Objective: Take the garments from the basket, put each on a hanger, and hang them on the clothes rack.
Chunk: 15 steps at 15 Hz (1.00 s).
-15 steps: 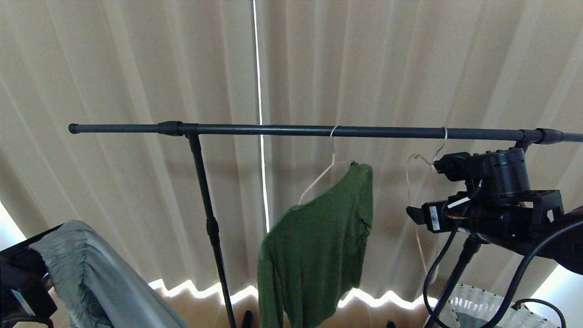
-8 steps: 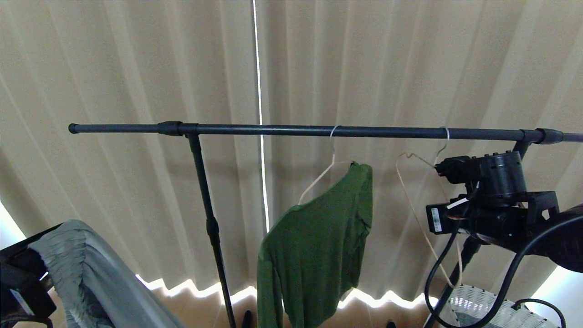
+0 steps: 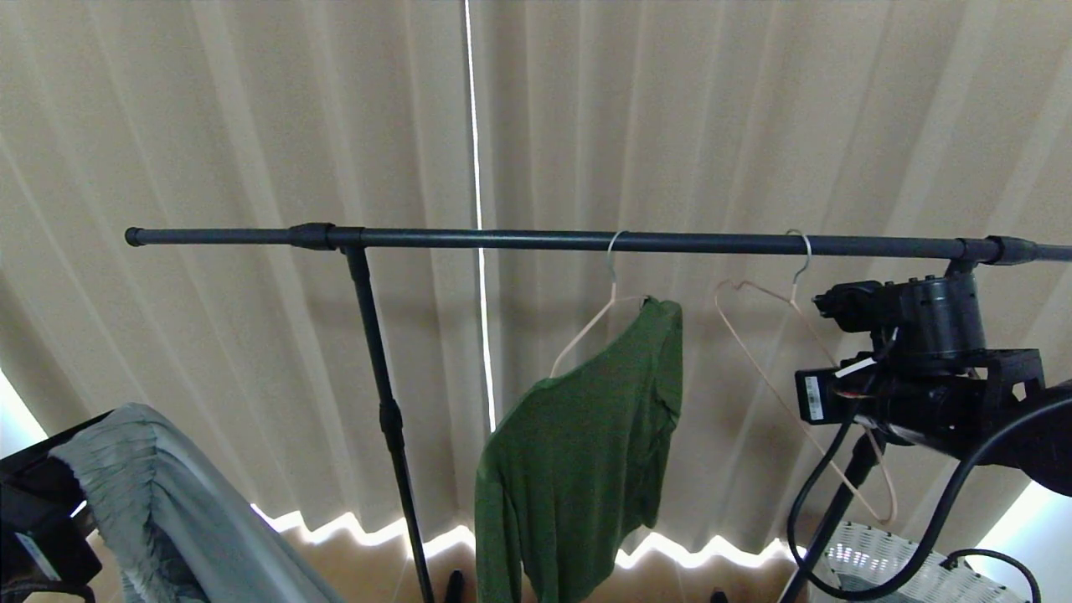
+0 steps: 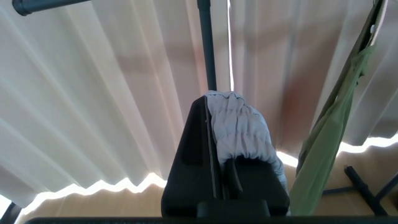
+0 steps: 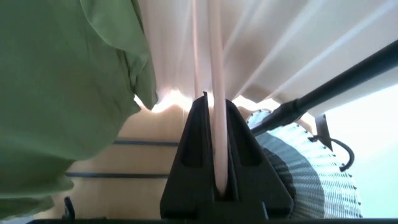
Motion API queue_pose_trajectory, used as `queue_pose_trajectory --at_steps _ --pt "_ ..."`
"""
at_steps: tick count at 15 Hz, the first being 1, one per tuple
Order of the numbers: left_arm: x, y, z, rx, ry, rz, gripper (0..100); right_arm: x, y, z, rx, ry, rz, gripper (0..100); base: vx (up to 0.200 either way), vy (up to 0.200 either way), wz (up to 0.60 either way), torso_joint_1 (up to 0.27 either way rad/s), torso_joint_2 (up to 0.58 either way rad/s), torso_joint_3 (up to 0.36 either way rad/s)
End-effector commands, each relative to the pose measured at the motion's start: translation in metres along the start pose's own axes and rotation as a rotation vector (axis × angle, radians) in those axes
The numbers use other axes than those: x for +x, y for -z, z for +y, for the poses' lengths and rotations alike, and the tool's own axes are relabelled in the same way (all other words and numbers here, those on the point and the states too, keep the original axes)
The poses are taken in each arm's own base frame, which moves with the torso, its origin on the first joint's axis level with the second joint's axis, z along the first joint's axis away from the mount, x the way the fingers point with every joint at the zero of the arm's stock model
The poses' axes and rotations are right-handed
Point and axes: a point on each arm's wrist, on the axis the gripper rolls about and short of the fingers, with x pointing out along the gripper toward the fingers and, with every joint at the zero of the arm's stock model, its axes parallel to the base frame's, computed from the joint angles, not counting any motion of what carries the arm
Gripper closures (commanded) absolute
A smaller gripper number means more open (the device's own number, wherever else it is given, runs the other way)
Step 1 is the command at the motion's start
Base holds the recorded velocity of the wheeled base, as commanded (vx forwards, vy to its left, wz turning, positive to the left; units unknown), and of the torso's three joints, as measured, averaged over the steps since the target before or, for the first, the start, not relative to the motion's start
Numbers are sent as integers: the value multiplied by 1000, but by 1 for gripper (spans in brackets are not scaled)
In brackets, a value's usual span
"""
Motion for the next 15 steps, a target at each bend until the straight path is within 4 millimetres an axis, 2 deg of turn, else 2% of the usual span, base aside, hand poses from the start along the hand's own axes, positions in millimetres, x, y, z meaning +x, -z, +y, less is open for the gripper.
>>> queue_pose_trajectory --at_steps 1,3,11,15 --pt "-1 0 0 0 -1 -4 100 -12 -7 -4 16 -11 -40 100 0 0 0 0 0 0" --pt "-1 0 0 4 -1 -2 100 -21 -10 -7 33 -16 -67 100 0 0 0 0 0 0" --pt "-2 2 0 43 -3 2 100 -50 -4 -19 48 -27 -112 100 0 0 0 0 0 0" --pt "-2 3 0 43 -3 6 100 -55 1 -20 42 -30 -109 100 -200 0 0 5 -4 2"
